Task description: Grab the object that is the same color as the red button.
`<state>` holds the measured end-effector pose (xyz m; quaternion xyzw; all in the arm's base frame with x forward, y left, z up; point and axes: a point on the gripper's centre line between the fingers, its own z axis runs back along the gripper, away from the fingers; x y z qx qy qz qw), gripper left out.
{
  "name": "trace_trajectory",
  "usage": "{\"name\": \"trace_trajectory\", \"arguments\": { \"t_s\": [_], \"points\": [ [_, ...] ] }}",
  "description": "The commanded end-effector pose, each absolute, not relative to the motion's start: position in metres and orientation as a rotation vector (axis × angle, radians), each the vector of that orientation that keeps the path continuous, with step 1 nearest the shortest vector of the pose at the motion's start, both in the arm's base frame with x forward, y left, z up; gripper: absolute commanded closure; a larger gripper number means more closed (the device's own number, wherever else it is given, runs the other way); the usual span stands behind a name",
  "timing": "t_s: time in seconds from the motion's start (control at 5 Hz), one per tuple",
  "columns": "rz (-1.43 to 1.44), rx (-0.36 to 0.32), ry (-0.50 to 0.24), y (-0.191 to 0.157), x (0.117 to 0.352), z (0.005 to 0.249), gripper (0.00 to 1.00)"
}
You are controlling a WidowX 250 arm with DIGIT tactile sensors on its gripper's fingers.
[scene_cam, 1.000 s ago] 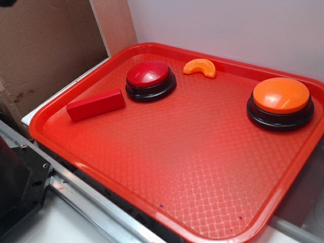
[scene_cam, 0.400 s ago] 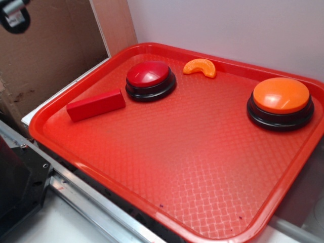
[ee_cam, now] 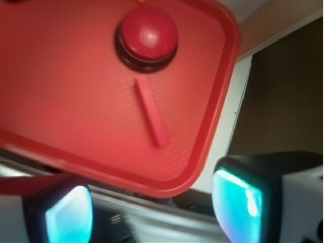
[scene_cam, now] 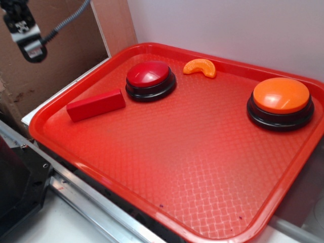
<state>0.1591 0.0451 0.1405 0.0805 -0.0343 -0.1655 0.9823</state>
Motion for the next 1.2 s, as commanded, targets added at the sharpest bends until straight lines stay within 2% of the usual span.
{"name": "trace_trajectory", "arguments": {
  "t_s": [0.0, 0.2, 0.4, 0.6, 0.8, 1.0],
  "points": [
    [-0.454, 0.091, -0.200, 0.061, 0.201, 0.092, 0.00],
    [-0.470, 0.043, -0.193, 0.058, 0.214, 0.069, 0.00],
    [-0.494, 0.011, -0.122, 0.047, 0.227, 0.037, 0.00],
    [-0.515, 0.005, -0.087, 0.033, 0.231, 0.015, 0.00],
    [-0.529, 0.003, -0.066, 0.031, 0.234, 0.004, 0.00],
    [-0.522, 0.026, -0.053, 0.029, 0.233, 0.005, 0.49]
  ]
}}
